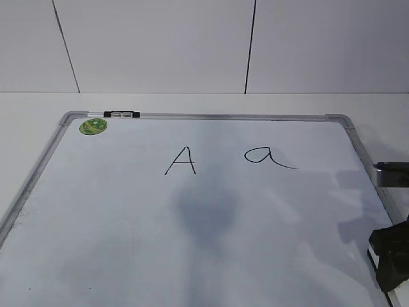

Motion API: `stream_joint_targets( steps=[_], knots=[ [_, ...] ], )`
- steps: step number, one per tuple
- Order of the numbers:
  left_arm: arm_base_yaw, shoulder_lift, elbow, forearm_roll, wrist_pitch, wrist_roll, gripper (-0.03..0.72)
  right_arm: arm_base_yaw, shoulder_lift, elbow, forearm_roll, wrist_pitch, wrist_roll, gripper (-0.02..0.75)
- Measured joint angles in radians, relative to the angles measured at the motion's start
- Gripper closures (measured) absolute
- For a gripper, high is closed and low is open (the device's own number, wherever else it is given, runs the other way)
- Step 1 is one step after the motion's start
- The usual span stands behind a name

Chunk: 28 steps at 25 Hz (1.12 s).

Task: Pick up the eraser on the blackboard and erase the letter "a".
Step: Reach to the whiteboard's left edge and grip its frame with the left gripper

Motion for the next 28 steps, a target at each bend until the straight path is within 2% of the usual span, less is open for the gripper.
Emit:
stream_joint_targets(
  steps=[18, 22, 28],
  knots=[
    [0.0, 0.0, 0.0, 0.0, 0.0, 0.0, 0.449, 0.0, -0.09, 0.0, -0.028, -0.017, 0.01, 0.168],
    [0.0, 0.0, 0.0, 0.0, 0.0, 0.0, 0.449, 0.0, -0.13, -0.009, -0.018, 0.019, 0.01, 0.168],
    [0.0, 0.029, 0.0, 0.0, -0.005, 0.0, 0.449, 0.0, -0.187, -0.11, -0.01, 0.116, 0.01, 0.168]
  ],
)
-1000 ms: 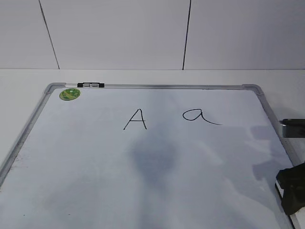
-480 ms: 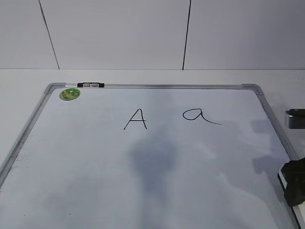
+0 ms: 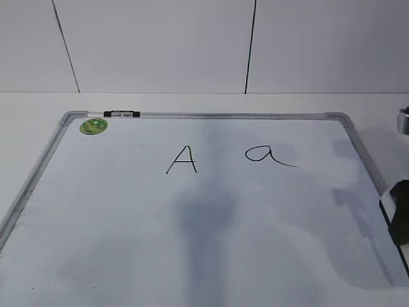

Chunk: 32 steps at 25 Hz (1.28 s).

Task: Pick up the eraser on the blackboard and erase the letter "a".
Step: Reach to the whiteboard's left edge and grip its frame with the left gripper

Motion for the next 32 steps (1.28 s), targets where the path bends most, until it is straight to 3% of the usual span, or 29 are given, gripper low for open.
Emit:
stream_joint_targets(
  steps=[8, 18, 32],
  knots=[
    [-0.001, 0.275, -0.047, -0.075, -0.178, 0.0, 0.443, 0.0, -0.002, -0.125, 0.008, 0.067, 0.0, 0.168],
    [-0.009, 0.736, -0.091, -0.111, -0.268, 0.0, 0.334, 0.0, -0.001, -0.179, 0.009, 0.095, 0.0, 0.168],
    [-0.009, 1.422, -0.542, -0.069, -0.122, 0.081, 0.329, 0.0, 0.003, -0.179, 0.01, 0.083, 0.0, 0.168]
  ],
)
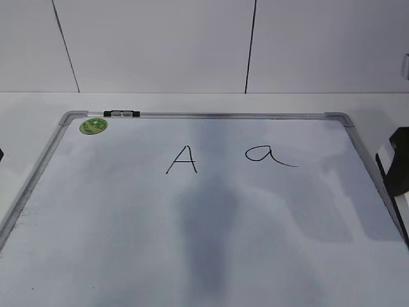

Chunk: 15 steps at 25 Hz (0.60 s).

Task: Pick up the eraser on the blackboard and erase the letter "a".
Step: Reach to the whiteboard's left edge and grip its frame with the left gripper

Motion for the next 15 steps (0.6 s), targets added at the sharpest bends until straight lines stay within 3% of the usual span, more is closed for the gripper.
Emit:
stream_joint_targets(
  steps=[8, 15],
  knots=[
    [0.0, 0.234, -0.121, 0.014, -0.006, 0.048, 0.347, 0.0, 0.001, 0.0, 0.0, -0.017, 0.0, 0.168],
    [0.0, 0.364, -0.148, 0.014, -0.031, 0.05, 0.398, 0.0, 0.024, 0.0, 0.0, -0.019, 0.0, 0.169]
  ],
)
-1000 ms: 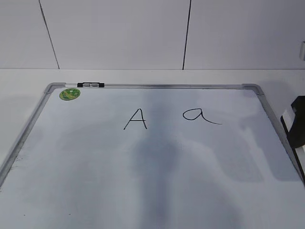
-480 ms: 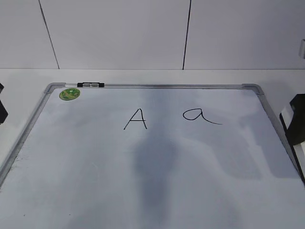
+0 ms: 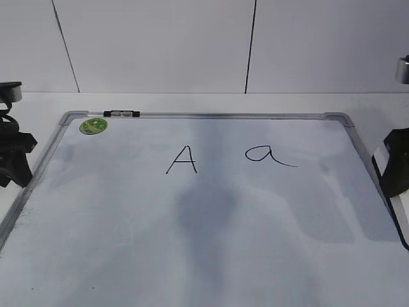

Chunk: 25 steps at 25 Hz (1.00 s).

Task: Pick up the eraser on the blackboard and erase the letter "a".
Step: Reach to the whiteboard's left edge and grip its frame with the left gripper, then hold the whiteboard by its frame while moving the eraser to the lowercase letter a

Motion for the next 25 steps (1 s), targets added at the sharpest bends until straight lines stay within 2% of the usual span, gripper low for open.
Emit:
stream_joint_targets(
  steps=[4, 10, 25],
  knots=[
    [0.0, 0.031, 0.0, 0.0, -0.022, 0.001, 0.41, 0.0, 0.007, 0.0, 0.0, -0.004, 0.0, 0.168],
    [0.0, 0.052, 0.0, 0.0, -0.046, 0.002, 0.493, 0.0, 0.007, 0.0, 0.001, -0.004, 0.0, 0.169],
    [0.016, 0.064, 0.0, -0.003, -0.063, 0.002, 0.495, 0.0, 0.007, 0.0, 0.001, -0.01, 0.002, 0.169]
  ],
)
